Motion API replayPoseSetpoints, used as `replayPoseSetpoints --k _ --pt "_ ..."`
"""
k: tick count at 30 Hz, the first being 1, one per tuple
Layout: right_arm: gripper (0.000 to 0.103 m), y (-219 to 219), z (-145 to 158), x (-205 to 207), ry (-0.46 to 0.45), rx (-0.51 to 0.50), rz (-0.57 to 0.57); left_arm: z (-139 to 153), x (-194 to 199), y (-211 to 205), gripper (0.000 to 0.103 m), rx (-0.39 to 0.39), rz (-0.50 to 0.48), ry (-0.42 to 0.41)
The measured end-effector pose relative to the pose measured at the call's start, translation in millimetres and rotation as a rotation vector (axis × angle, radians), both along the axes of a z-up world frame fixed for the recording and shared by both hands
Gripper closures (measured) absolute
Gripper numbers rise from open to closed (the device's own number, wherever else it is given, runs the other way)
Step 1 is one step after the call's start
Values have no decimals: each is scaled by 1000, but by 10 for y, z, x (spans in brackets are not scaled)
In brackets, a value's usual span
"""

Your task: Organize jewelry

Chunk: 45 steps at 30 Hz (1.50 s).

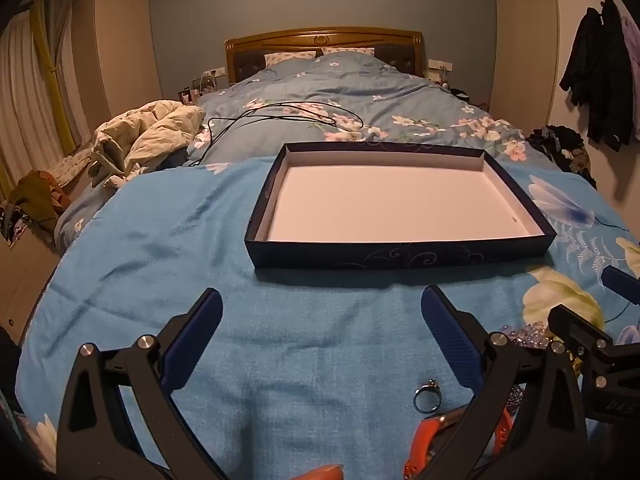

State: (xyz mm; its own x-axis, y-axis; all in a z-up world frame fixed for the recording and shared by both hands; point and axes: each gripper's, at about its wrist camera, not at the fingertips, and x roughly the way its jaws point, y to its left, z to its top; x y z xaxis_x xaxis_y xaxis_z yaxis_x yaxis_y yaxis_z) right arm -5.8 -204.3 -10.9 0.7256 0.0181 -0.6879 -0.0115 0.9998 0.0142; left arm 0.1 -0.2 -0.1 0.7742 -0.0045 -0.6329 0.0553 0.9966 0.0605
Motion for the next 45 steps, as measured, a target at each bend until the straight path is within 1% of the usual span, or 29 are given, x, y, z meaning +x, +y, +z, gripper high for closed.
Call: replayPoseSetpoints --k 3,4,5,6,8,15,16,34,40,45 --pt "6 0 5 -21 -6 -18 -3 4 -10 -11 5 10 3 -1" --pt "6 43 34 -15 -5 -21 -2 22 -89 -8 5 3 5 -35" --pt "6 46 37 -16 -3 -21 -1 25 -119 -10 5 1 4 -33" --pt "6 52 28 -15 -4 -27 -1 33 -41 -19 5 4 -3 -7" --pt "6 30 11 -3 -1 -25 3 71 -24 17 5 -15 -5 9" --pt "6 93 79 -74 -1 -35 0 51 -64 40 5 -11 -5 -7" --pt "6 33 62 -58 -1 -29 3 52 -73 43 5 -11 -5 -9" --pt "6 67 67 -86 -11 -35 5 77 -211 -3 5 1 -15 -50" --pt "6 123 190 -219 -67 -25 26 178 -368 22 5 -12 -24 -111" --pt "6 196 303 -397 -138 -38 37 286 -543 45 5 -21 -47 -173"
